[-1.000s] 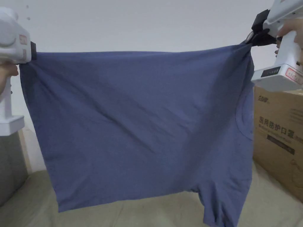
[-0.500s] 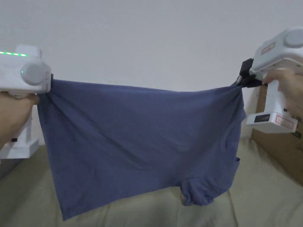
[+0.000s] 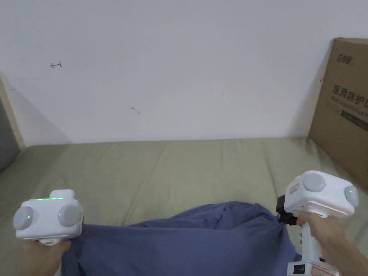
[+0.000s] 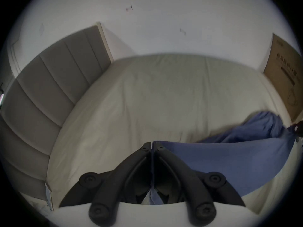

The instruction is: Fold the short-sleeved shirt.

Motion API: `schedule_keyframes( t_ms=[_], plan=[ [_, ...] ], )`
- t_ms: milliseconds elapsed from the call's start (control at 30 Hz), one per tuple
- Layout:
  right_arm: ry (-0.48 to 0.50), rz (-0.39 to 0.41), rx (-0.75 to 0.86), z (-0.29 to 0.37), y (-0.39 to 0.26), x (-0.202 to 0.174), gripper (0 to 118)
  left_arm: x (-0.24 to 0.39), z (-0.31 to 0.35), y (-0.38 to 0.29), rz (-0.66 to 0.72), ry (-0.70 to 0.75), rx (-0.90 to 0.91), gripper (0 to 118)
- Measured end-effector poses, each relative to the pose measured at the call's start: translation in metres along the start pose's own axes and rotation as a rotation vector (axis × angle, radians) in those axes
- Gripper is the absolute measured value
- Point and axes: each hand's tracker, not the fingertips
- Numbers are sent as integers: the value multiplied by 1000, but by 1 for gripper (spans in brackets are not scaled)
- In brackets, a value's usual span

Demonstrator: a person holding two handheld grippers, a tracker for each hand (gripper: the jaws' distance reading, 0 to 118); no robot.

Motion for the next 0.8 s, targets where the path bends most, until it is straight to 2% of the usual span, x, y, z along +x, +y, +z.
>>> schedule_keyframes(
  t_ms=[133,233,300,400,467,633,800],
  plan=[
    [-21,37,-30,-5,-12,11,4,-13,-8,-19,-13,-22,0,0],
    [60,21,2,18,-18,23,4,-28,19,-32,-7,-55,41,0],
    [99,67,23,39,-27,29,4,-36,49,-49,-44,-68,102,0],
    [140,135,51,89,-67,37,4,-48,95,-80,-114,-82,141,0],
    [149,144,62,116,-94,47,4,-56,127,-107,-138,-88,153,0],
    [177,140,40,169,-176,82,4,-84,191,-186,-111,-141,116,0],
    [193,127,-15,204,-273,114,4,-100,218,-264,-124,-124,65,0]
  ],
)
